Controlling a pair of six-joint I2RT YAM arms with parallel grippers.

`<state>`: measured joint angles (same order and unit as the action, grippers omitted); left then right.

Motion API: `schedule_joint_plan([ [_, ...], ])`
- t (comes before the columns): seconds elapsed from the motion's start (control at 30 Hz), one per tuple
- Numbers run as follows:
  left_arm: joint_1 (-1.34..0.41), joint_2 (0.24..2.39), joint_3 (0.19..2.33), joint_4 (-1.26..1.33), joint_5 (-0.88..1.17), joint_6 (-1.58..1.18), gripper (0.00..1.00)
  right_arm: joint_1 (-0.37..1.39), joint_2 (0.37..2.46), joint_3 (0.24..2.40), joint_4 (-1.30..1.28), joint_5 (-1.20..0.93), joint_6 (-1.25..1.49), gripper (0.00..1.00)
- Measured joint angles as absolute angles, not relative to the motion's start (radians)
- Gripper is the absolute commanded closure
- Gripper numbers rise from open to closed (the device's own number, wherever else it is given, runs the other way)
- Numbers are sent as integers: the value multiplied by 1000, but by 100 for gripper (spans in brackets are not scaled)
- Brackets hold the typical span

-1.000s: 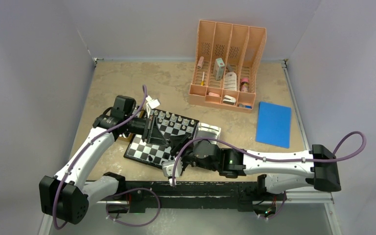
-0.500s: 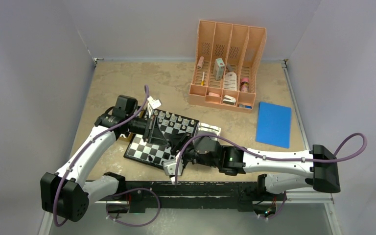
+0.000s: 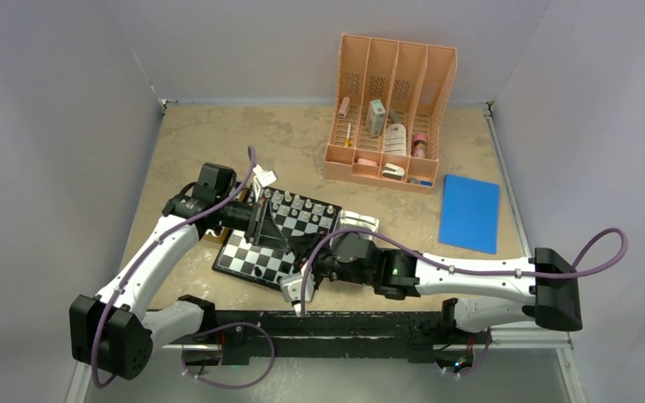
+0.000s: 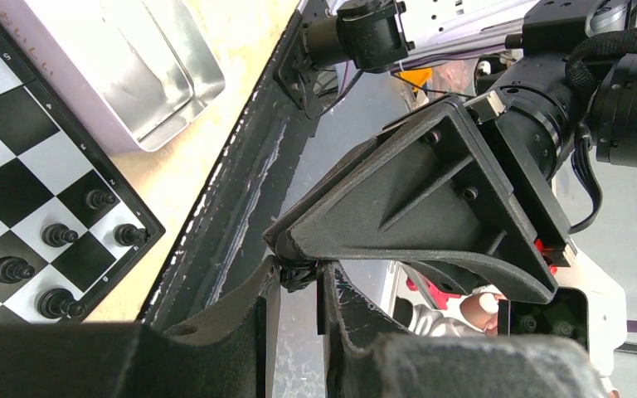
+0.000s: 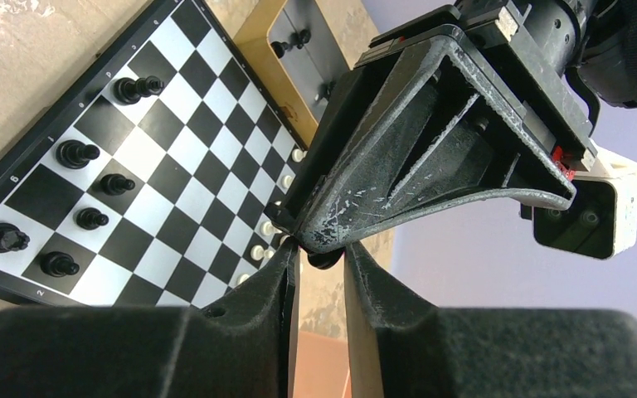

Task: Set up the chess pieces on the board
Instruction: Place the chess piece on the chessboard.

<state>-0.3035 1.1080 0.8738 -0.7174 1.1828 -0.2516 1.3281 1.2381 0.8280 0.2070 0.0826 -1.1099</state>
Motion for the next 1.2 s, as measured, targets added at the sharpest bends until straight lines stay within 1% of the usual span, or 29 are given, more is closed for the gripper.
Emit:
schedule_joint_plan([
  [0.07, -303, 1108, 877, -723, 1180, -251, 93, 1328, 1238, 828, 207, 83, -1102, 84],
  [0.17, -303, 1114, 890, -734, 1178, -250, 91, 1327, 1234, 822, 221, 83, -1090, 88],
  [0.33, -303, 1124, 905, -748, 1176, -249, 79, 1325, 1221, 792, 273, 86, -1064, 94],
  [0.43, -303, 1124, 915, -754, 1166, -248, 70, 1323, 1221, 775, 312, 90, -1030, 96],
  [0.57, -304, 1122, 939, -760, 1131, -249, 64, 1321, 1216, 733, 406, 95, -953, 97],
  [0.77, -306, 1098, 993, -736, 1049, -277, 63, 1325, 1193, 642, 508, 82, -785, 99],
  [1.07, -306, 1043, 1138, -720, 780, -277, 63, 1328, 1152, 574, 582, 78, -409, 100],
  [1.2, -306, 1027, 1163, -722, 711, -265, 63, 1327, 1126, 564, 603, 75, -252, 100],
])
